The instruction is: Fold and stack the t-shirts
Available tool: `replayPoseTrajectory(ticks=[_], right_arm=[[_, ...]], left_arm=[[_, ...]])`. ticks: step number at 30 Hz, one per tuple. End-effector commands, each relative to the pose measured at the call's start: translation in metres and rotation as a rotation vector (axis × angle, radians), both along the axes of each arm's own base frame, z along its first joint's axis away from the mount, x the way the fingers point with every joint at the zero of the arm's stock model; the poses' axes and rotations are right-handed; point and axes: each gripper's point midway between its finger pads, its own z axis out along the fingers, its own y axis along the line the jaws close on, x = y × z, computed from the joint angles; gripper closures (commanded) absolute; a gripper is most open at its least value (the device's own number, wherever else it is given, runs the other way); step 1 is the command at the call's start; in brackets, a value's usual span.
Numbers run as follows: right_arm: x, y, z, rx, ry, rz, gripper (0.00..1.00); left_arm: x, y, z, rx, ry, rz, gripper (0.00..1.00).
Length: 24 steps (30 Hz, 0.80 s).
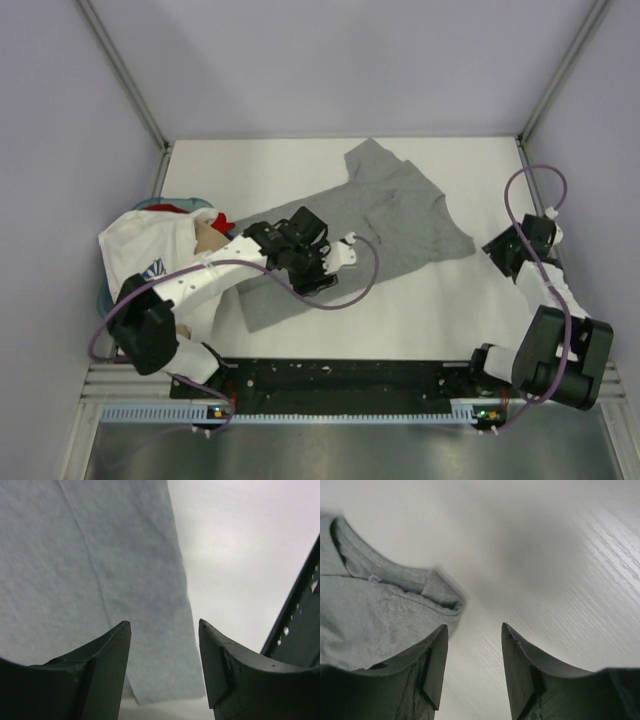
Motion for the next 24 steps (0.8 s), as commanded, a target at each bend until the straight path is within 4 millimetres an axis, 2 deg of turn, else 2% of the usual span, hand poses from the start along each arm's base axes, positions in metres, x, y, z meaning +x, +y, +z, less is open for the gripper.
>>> replayPoseTrajectory(ticks=[1, 3, 5, 8, 12, 15, 18, 19, 20, 22, 24], right_arm=[[0.019, 0.015, 0.015, 0.045, -0.076, 0.064, 0.52], [0.024, 0.023, 0.007, 0.076, -0.064, 0.077, 0.51], [0.029, 0.03, -0.002, 0.11, -0.049, 0.098, 0.5], [0.04, 0.039, -0.016, 0.147, -0.014, 0.132, 0.5], [0.049, 0.045, -0.032, 0.2, 0.006, 0.139, 0.53], [0.052, 0.043, -0.04, 0.205, 0.016, 0.124, 0.74], [0.053, 0.039, -0.038, 0.193, 0.013, 0.11, 0.94], [0.053, 0.037, -0.036, 0.183, 0.01, 0.104, 1.0], [0.051, 0.031, -0.034, 0.172, 0.01, 0.087, 1.0], [0.045, 0.015, -0.03, 0.147, 0.011, 0.032, 1.0], [0.038, -0.004, -0.02, 0.108, -0.012, -0.029, 1.0]], left_arm=[[-0.047, 0.073, -0.029, 0.215, 0.062, -0.024, 0.38], [-0.069, 0.099, -0.044, 0.275, 0.106, -0.018, 0.38], [-0.086, 0.116, -0.053, 0.308, 0.132, -0.006, 0.37], [-0.095, 0.137, -0.061, 0.333, 0.096, 0.016, 0.31], [-0.096, 0.156, -0.075, 0.373, 0.038, 0.058, 0.29], [-0.088, 0.162, -0.082, 0.4, -0.005, 0.101, 0.29], [-0.082, 0.163, -0.087, 0.404, -0.039, 0.117, 0.31], [-0.08, 0.163, -0.09, 0.405, -0.048, 0.115, 0.33], [-0.079, 0.162, -0.091, 0.402, -0.053, 0.117, 0.38], [-0.078, 0.159, -0.093, 0.389, -0.053, 0.117, 0.53], [-0.081, 0.153, -0.092, 0.362, -0.031, 0.103, 0.73]])
